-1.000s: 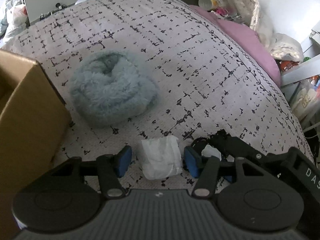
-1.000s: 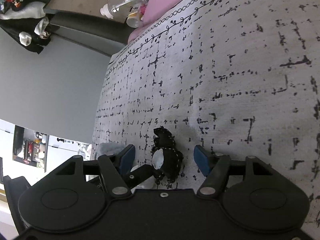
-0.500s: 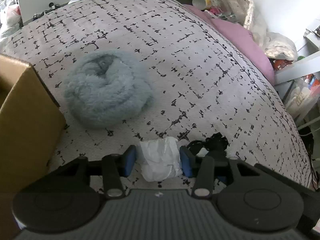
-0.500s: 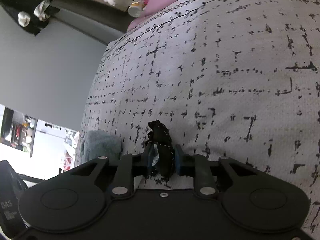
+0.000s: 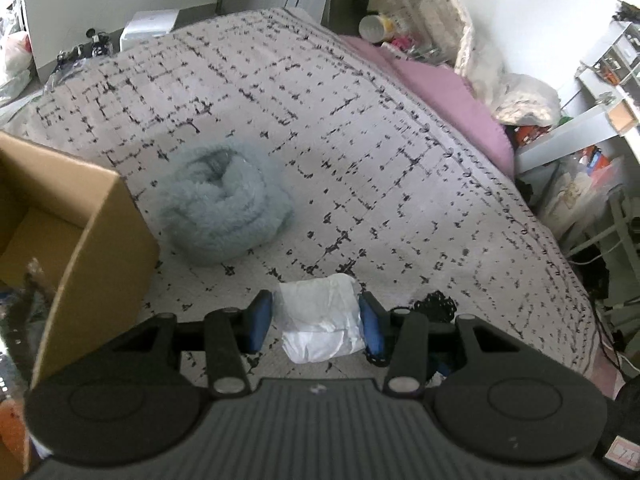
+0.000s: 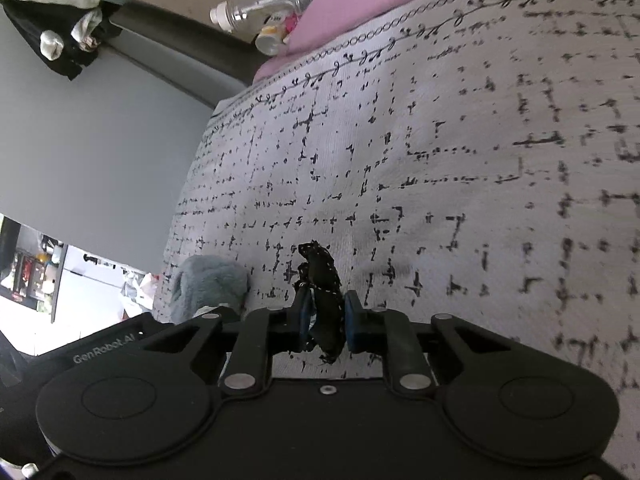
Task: Organize soft objects
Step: 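Carry the white packet and black plush over the box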
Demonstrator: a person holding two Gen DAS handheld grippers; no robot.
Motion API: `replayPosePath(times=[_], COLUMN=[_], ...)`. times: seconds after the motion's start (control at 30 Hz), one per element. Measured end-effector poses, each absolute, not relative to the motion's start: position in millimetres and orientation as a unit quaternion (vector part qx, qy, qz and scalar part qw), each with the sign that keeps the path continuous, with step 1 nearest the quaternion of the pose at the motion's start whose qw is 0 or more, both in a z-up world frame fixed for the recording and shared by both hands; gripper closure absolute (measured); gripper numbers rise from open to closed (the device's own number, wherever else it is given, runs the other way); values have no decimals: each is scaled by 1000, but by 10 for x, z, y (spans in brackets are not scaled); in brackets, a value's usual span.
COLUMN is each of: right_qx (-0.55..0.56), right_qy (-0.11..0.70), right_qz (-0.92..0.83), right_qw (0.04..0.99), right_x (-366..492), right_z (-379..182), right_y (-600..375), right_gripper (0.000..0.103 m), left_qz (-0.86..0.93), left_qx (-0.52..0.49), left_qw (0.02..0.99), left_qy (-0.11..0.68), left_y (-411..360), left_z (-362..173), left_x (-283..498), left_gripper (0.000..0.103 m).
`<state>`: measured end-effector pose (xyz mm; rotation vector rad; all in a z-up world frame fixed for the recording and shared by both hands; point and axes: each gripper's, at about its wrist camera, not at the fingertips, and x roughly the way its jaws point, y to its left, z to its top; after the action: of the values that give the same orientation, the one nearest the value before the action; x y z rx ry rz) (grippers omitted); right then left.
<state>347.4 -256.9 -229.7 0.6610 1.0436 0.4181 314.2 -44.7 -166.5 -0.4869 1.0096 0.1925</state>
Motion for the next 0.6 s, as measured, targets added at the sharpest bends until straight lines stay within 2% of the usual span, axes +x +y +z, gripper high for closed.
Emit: replayPosePath(times=[0.6], right_qx=[314], right_qy=[433], right_qz=[193], right_qw=[823], right_x=[2912], right_z=[-1795], right_y=[-2727], right_gripper=[86], left_qz=[72], left_qx=[-237], left_qw=[860], left_qy=[447], left_y=[-406], left_z=[-1127], left_x=[2474], left_gripper=[57])
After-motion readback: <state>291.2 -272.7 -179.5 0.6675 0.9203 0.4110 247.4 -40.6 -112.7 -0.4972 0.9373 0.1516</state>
